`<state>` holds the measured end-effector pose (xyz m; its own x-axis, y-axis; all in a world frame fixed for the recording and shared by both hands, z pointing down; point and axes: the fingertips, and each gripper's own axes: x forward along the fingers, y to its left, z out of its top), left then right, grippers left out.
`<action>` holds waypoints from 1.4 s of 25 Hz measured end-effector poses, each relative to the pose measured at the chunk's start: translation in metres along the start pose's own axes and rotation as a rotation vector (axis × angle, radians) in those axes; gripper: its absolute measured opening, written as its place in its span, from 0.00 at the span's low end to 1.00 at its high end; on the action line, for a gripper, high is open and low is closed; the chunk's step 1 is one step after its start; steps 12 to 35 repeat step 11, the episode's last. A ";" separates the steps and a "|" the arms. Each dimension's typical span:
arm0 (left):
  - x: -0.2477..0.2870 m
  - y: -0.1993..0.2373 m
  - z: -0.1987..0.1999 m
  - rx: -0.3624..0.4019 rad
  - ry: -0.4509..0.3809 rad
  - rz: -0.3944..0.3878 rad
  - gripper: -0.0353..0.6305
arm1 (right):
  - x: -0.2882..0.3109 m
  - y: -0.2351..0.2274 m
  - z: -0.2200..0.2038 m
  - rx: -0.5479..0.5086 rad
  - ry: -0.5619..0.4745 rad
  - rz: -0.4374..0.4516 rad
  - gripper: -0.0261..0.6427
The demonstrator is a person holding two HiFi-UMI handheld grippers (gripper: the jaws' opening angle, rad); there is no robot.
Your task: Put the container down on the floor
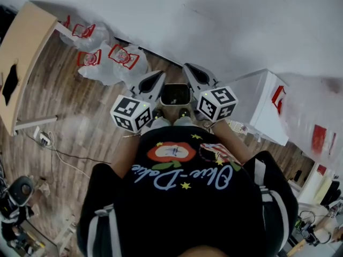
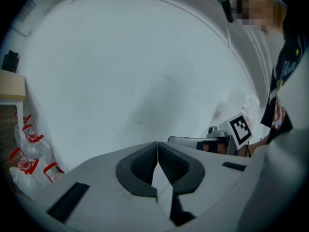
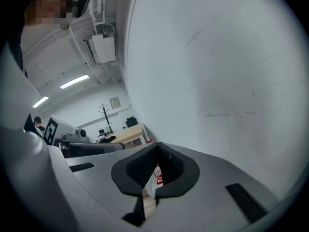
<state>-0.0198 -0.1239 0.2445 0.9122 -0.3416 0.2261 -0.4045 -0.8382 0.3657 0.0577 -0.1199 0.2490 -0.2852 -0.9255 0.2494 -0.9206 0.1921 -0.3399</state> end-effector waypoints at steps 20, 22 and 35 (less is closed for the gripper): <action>-0.004 0.004 0.000 -0.004 -0.008 0.015 0.06 | 0.004 0.003 -0.003 0.002 0.009 0.008 0.04; -0.004 0.004 0.000 -0.004 -0.008 0.015 0.06 | 0.004 0.003 -0.003 0.002 0.009 0.008 0.04; -0.004 0.004 0.000 -0.004 -0.008 0.015 0.06 | 0.004 0.003 -0.003 0.002 0.009 0.008 0.04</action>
